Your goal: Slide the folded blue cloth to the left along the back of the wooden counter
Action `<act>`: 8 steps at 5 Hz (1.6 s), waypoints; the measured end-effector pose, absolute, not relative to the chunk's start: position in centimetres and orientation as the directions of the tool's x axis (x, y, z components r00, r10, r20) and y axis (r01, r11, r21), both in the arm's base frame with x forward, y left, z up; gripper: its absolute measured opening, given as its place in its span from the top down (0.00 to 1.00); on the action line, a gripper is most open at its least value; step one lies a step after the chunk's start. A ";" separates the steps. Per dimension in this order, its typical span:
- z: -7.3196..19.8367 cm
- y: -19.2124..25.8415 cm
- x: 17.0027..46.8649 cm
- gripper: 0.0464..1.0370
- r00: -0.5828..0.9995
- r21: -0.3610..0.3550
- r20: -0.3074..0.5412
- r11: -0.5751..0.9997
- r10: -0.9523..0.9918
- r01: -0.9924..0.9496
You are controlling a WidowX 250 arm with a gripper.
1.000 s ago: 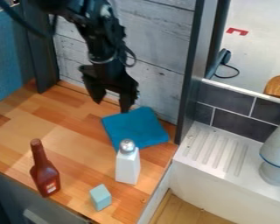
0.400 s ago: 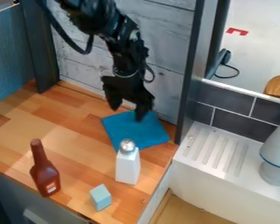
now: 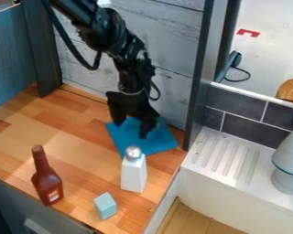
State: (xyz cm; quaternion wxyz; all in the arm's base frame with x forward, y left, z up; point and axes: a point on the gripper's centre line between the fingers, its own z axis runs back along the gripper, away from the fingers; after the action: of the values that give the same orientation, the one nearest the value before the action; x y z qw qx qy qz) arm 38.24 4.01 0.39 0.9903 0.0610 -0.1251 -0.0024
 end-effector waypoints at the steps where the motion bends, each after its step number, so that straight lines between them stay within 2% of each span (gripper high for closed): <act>1: -0.5 4.1 38.1 0.03 0.973 0.130 0.230 0.991 -0.023 -0.007; 6: -1.9 11.3 37.2 0.03 0.967 0.182 0.222 0.970 0.121 -0.163; 8: -1.6 17.1 35.9 0.03 0.942 0.211 0.221 0.930 0.253 -0.300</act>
State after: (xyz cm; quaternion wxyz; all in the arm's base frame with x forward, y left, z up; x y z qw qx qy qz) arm 35.88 17.06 -1.60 0.9778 0.1219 -0.0956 0.1414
